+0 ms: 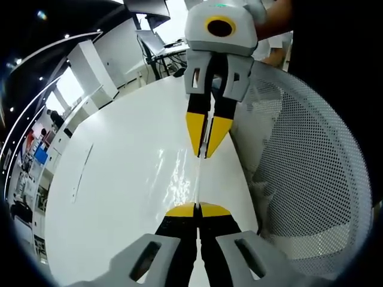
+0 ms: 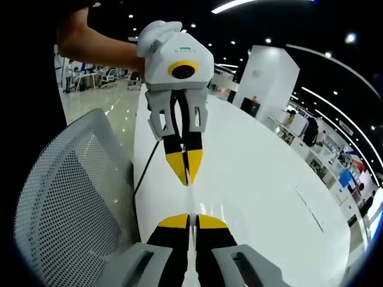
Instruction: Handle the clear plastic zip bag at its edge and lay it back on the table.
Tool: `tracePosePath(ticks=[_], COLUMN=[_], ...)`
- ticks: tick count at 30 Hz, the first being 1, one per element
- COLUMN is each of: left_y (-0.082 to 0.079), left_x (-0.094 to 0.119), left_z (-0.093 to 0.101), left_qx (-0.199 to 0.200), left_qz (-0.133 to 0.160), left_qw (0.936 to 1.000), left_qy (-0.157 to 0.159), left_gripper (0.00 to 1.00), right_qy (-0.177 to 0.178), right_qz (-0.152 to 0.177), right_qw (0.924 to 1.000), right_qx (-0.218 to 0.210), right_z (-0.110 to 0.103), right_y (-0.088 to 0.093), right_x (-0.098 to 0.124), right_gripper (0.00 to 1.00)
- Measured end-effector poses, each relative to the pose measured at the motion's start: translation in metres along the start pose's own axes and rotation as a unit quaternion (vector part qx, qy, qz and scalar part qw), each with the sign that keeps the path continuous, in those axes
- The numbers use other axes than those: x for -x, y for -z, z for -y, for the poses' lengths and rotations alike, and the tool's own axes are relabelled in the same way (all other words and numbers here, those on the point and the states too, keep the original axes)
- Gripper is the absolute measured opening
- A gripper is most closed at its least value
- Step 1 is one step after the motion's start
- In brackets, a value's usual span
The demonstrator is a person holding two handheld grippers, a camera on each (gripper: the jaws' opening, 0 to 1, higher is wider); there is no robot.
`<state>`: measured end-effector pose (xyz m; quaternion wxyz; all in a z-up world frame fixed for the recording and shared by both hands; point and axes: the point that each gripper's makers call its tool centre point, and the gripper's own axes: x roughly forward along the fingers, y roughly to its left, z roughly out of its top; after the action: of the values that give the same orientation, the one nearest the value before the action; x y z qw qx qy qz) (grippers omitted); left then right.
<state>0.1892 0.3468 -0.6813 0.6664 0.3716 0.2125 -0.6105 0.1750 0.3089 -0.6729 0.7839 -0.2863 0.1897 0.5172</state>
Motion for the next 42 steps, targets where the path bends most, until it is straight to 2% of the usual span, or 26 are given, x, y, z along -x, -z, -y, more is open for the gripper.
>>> tracePosePath(ticks=[29,42], left_y=[0.0018,-0.0028], left_x=[-0.0001,-0.0015], left_z=[-0.0019,-0.0036], left_qx=[0.003,-0.002], left_qz=[0.0,0.002], left_qw=[1.0,1.0], left_qy=[-0.004,-0.001], left_gripper=[0.0,0.0], right_qy=[0.001,0.009], right_qz=[0.002,0.002], right_qw=[1.0,0.9999], right_qx=[-0.003,-0.006], right_z=[-0.0001,0.0041], right_y=[0.0005,0.0019], right_x=[0.0007,0.004], right_gripper=[0.0,0.0])
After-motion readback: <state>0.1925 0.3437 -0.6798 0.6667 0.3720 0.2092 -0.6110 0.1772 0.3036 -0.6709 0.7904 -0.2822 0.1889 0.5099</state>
